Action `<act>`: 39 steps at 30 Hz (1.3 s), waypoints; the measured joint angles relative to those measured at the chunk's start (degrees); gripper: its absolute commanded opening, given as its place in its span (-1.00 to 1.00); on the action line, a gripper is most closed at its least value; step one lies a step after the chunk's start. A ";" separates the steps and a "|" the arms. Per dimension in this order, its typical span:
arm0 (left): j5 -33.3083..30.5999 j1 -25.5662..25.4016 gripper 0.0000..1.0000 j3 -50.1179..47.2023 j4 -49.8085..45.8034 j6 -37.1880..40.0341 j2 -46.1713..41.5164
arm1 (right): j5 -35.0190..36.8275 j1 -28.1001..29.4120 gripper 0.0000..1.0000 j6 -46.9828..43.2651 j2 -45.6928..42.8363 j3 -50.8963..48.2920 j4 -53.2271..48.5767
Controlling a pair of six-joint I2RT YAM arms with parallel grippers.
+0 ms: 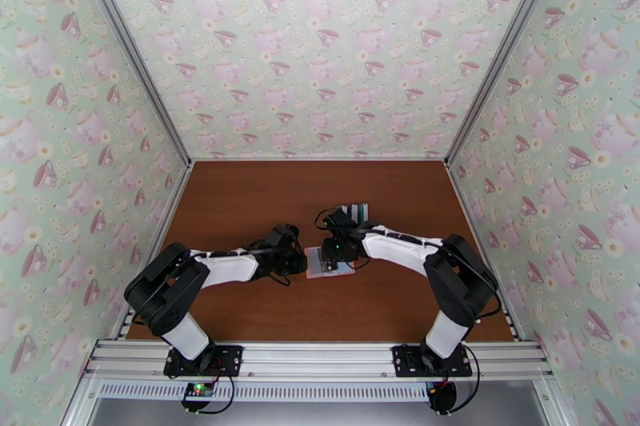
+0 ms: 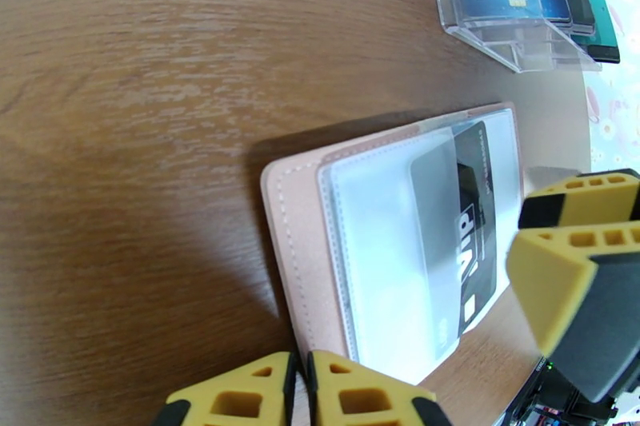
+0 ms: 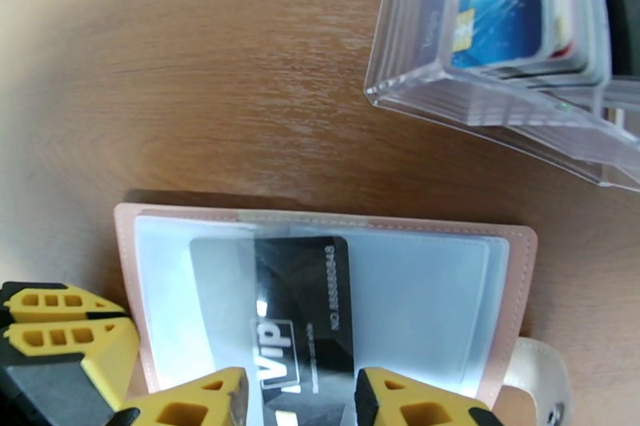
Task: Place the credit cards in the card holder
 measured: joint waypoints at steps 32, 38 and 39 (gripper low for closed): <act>1.66 0.28 -0.72 0.00 1.64 -0.02 0.83 | 0.50 0.00 -0.15 -0.39 1.90 0.83 -0.48; 1.73 0.28 -0.72 0.00 1.70 -0.02 0.90 | 0.68 0.00 -0.15 -0.42 1.90 0.83 -0.72; 1.75 0.28 -0.72 0.02 1.70 -0.02 0.90 | 0.79 0.00 -0.15 -0.42 1.90 0.83 -0.81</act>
